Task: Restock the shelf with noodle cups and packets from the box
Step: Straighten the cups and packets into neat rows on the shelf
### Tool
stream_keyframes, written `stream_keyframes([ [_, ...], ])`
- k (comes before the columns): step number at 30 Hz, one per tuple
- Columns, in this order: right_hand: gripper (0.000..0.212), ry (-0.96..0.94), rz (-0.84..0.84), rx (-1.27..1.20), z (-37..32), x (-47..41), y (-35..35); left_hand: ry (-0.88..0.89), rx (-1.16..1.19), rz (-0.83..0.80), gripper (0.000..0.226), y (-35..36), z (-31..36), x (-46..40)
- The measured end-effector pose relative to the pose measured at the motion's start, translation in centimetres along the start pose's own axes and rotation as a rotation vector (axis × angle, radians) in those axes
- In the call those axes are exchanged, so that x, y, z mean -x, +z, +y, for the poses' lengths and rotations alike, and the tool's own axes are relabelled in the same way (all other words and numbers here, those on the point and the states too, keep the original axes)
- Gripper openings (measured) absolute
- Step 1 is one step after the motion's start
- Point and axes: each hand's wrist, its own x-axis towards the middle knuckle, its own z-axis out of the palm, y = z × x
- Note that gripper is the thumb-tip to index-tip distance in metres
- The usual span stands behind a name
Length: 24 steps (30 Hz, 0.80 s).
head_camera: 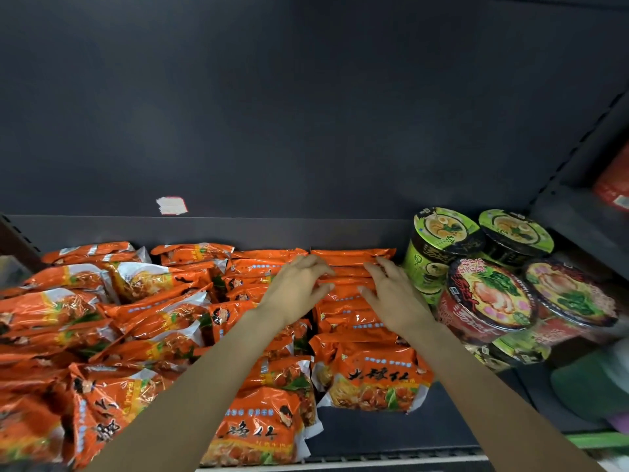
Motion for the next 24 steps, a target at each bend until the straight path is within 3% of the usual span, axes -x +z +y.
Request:
stream_keyframes([
  [2, 0.065, -0.045, -0.061, -0.056, 0.3, 2.1, -0.3, -0.018, 0.066, -0.089, 0.045, -0.2, 0.1, 1.2],
  [6, 0.1, -0.12, -0.219, -0.026, 1.3, 5.1, -0.4, -0.068, -0.066, -0.262, 0.078, -0.6, 0.7, 2.4],
  [9, 0.121, -0.142, -0.338, 0.085, 1.8, 5.8, 0.0, -0.098, -0.085, -0.362, 0.087, -0.6, 1.7, 2.8],
  [14, 0.115, -0.174, -0.177, 0.242, 2.1, 6.5, 1.3, 0.053, -0.059, -0.362, 0.087, -0.4, 3.6, 3.8],
  [17, 0.116, -0.194, -0.112, 0.277, 2.2, 7.1, 2.0, 0.08, -0.194, -0.42, 0.092, 0.1, 4.1, 4.4],
  [20, 0.128, -0.184, -0.107, 0.34, 2.2, 7.4, 2.8, 0.089, -0.256, -0.331, 0.081, 0.4, 4.5, 5.0],
  [24, 0.119, -0.209, -0.011, 0.378, 2.0, 7.8, 3.6, 0.089, -0.232, -0.205, 0.056, 0.5, 4.6, 5.7],
])
